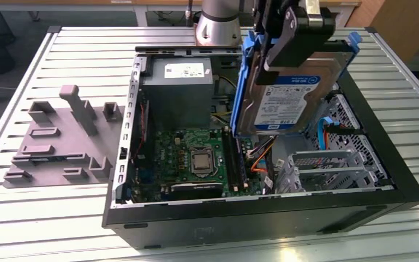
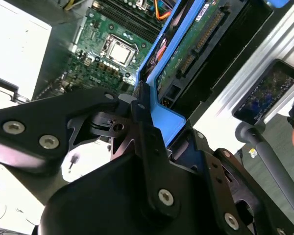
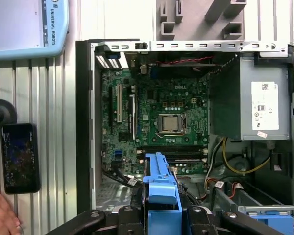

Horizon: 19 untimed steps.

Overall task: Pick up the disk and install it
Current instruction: 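Pick up the disk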

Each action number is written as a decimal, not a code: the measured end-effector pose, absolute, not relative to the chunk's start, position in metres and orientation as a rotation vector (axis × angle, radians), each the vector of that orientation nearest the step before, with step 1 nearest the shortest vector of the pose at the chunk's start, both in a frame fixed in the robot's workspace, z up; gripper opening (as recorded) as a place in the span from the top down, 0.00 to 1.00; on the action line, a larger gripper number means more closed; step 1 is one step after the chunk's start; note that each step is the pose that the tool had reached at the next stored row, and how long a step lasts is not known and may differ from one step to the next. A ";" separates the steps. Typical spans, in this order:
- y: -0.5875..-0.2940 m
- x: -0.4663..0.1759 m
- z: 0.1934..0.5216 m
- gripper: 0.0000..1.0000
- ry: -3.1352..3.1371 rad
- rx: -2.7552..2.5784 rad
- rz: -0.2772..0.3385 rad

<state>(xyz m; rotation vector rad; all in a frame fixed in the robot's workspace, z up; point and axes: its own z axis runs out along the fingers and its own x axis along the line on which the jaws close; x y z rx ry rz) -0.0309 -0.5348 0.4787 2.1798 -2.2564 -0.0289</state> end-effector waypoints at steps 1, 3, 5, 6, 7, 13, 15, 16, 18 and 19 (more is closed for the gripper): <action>-0.537 -0.031 0.479 0.64 -2.256 2.180 -0.029; -0.542 -0.031 0.479 0.64 -2.256 2.180 -0.029; -0.548 -0.031 0.478 0.64 -2.257 2.180 -0.029; -0.551 -0.031 0.478 0.64 -2.256 2.180 -0.029; -0.555 -0.031 0.478 0.64 -2.256 2.180 -0.029; -0.561 -0.024 0.476 0.64 -2.256 2.180 -0.029; -0.561 -0.015 0.476 0.64 -2.256 2.180 -0.029; -0.561 -0.011 0.475 0.64 -2.256 2.180 -0.029; -0.561 -0.005 0.474 0.64 -2.256 2.180 -0.029; -0.561 -0.002 0.474 0.64 -2.256 2.180 -0.029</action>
